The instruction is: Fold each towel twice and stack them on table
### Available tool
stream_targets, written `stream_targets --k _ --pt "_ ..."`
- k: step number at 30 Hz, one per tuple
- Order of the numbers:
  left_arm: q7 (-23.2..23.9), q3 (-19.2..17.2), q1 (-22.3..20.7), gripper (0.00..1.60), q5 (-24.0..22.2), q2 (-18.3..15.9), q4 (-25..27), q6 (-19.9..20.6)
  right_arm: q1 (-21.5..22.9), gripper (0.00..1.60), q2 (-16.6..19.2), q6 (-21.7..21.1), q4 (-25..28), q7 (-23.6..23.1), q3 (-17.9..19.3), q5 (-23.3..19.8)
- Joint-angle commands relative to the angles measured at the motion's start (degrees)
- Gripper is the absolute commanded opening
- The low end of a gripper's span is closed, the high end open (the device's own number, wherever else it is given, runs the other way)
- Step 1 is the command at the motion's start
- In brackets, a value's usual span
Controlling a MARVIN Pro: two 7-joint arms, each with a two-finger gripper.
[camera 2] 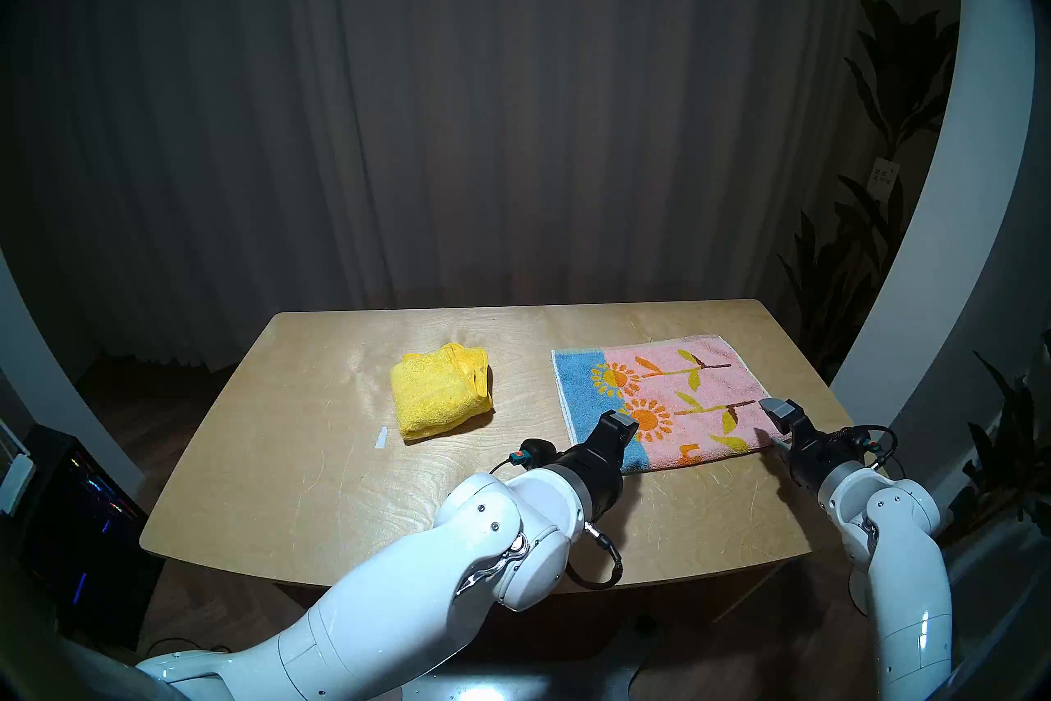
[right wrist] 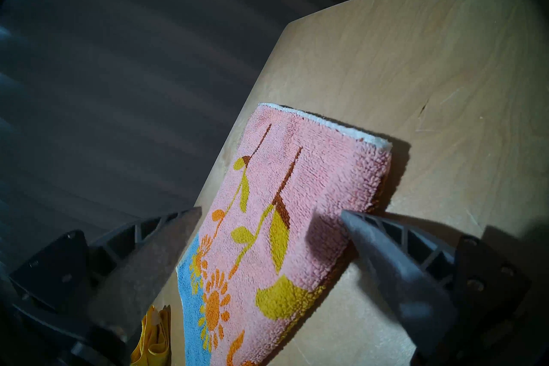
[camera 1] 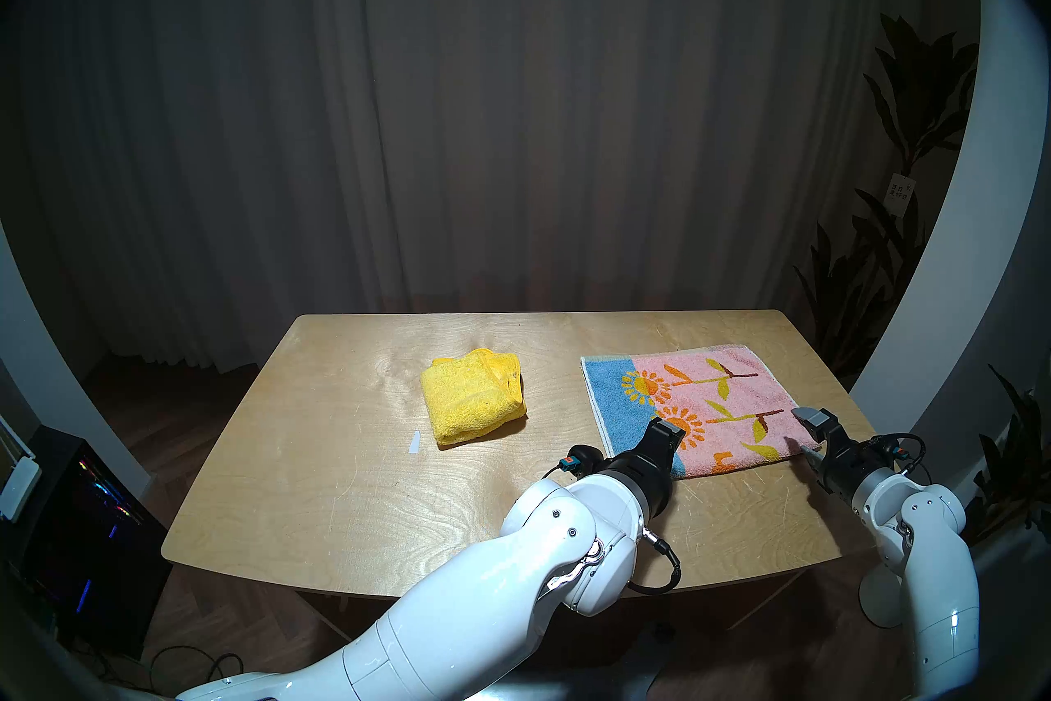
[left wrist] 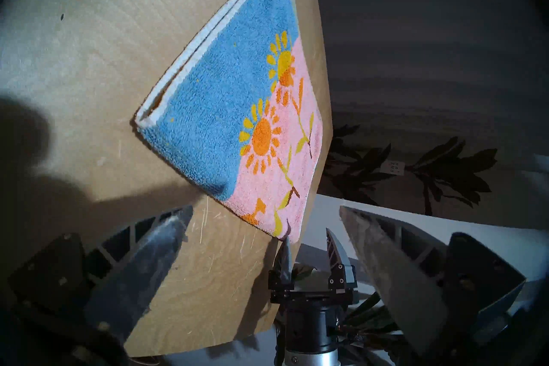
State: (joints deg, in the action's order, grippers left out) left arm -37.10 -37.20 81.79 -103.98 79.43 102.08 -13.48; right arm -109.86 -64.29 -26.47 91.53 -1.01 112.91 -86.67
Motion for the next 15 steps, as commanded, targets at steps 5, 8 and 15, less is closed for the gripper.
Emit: stream_targets --k 5,8,15 --pt "-0.6 1.6 -3.9 1.6 -0.5 2.1 -2.2 -4.9 -0.1 1.6 0.4 -0.4 0.6 0.4 1.0 -0.8" --pt "-1.3 1.8 -4.2 1.59 -0.7 2.3 -2.9 -5.5 0.2 1.6 0.3 -0.4 0.9 0.8 0.5 -0.7" --pt "-2.2 2.6 -5.0 1.6 -1.0 2.8 -4.7 -6.1 0.5 1.6 0.2 -0.3 1.6 1.7 0.1 -0.9"
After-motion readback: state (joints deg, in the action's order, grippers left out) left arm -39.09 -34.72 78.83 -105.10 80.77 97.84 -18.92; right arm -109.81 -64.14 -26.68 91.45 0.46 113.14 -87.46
